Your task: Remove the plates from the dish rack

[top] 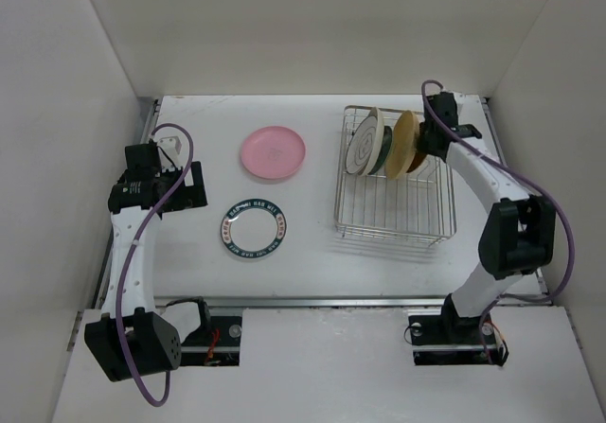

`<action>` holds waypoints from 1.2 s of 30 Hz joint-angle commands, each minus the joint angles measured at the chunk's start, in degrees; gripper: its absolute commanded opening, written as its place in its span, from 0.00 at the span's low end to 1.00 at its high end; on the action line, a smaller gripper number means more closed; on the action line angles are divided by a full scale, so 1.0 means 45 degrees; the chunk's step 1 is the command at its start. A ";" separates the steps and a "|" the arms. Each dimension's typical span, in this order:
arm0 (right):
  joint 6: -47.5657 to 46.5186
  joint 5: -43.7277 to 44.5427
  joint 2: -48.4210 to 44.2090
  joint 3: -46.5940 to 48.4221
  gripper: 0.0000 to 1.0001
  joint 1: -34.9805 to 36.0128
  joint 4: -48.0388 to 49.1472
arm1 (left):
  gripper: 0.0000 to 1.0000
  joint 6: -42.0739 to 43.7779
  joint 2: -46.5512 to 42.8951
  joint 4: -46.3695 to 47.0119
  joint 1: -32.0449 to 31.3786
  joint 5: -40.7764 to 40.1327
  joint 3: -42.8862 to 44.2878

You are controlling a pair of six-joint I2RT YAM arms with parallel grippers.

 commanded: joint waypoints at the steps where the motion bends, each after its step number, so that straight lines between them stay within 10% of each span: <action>1: 0.0232 0.1461 -0.2217 0.0442 0.00 -0.0090 0.0131 | 1.00 0.0149 -0.0251 0.0089 0.0062 0.0179 0.0069; 13: -0.1525 0.6565 -0.5814 0.2690 0.00 0.2833 0.0244 | 1.00 0.0149 -0.0367 0.0089 0.0062 0.0179 0.0069; 24: -0.1507 -0.3699 -0.2872 0.3019 0.00 0.6760 0.1437 | 1.00 0.0011 -0.0603 -0.0066 0.0062 -0.0663 0.0341; 36: -0.1039 -1.2594 0.0198 0.2456 0.00 0.7058 0.5653 | 1.00 0.2139 -0.0018 -0.0573 0.0062 0.5917 0.0497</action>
